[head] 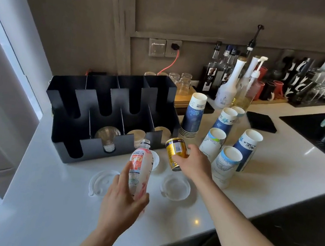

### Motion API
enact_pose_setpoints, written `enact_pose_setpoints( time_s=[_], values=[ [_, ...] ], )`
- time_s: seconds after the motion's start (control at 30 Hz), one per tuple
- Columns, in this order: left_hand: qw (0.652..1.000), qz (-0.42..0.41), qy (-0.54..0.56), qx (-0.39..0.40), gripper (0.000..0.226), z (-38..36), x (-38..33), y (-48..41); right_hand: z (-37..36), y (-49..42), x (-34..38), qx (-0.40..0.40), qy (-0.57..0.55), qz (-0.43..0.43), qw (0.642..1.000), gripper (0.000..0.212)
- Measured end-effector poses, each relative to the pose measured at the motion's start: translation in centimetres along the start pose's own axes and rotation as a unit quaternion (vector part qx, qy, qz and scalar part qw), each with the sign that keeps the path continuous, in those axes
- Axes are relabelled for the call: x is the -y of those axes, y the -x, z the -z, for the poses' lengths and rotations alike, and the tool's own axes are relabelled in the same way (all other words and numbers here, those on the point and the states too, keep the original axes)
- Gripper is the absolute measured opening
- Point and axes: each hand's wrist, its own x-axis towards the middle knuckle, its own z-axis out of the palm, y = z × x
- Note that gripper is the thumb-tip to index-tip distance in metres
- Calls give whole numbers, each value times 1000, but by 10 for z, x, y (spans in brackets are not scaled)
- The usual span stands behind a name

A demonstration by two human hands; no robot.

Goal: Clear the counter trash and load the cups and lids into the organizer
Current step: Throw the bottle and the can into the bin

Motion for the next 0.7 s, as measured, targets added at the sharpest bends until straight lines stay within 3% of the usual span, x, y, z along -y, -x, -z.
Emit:
enact_pose_setpoints(
  time_s=[0.27,0.4,0.7],
  values=[
    [999,-50,-19,4,95,-6,-23,-4,37,56,-31,-53,-68,22,996,57],
    [994,-106,-3,28,93,-24,-43,18,55,97,-65,-86,-85,14,993,60],
    [981,-151,37,119,87,-89,-99,86,107,167,-173,-125,-107,-26,986,59]
  ],
)
